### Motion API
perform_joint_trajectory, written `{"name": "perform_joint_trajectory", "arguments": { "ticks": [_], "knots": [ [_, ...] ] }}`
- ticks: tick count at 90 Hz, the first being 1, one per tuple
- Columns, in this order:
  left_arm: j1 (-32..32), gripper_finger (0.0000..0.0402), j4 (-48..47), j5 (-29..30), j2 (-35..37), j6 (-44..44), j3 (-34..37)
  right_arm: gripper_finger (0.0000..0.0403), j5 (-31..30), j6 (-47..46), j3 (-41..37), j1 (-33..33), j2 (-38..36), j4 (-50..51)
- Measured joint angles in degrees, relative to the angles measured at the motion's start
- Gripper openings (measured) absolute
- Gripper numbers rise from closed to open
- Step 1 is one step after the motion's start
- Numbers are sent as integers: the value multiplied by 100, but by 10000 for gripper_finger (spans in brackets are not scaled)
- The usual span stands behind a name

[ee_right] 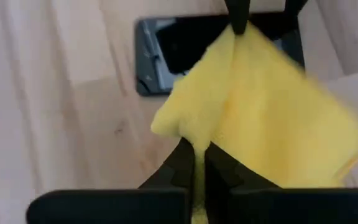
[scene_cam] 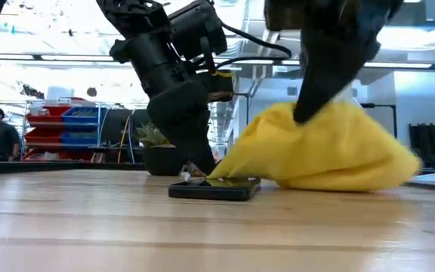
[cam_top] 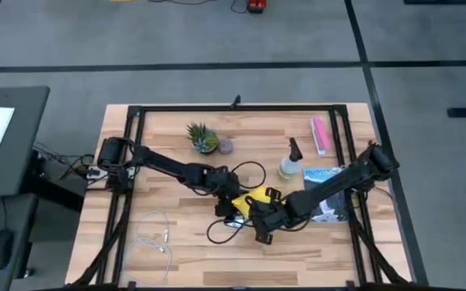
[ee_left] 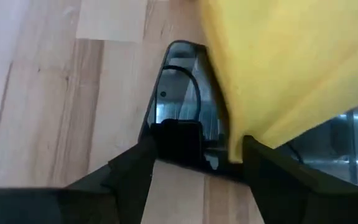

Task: Apply microfiber cloth
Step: Wipe the front side of the cellphone using the yellow microfiber cloth

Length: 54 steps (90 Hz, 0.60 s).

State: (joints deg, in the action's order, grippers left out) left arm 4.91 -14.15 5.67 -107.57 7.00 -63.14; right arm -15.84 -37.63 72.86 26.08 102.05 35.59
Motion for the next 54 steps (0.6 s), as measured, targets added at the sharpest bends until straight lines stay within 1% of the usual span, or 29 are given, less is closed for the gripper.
{"name": "perform_joint_trajectory", "arguments": {
  "ticks": [16, 26, 38, 46, 54],
  "knots": [
    [-9, 219, 130, 65, 209, 42, 3, 0, 25, 213, 0, 151, -171, -175],
    [-9, 219, 127, 148, 371, 39, 18, 0, -198, 341, -2, 206, -160, -441],
    [-18, 219, 233, 214, 625, 1, 7, 0, -383, 689, -2, 138, -68, -1105],
    [-54, 219, 347, 331, 639, -176, 9, 0, -513, 1050, -7, 39, -41, -1474],
    [-156, 219, 596, 350, 579, -402, 3, 0, -650, 1368, 9, -130, 19, -2048]
  ]
}}
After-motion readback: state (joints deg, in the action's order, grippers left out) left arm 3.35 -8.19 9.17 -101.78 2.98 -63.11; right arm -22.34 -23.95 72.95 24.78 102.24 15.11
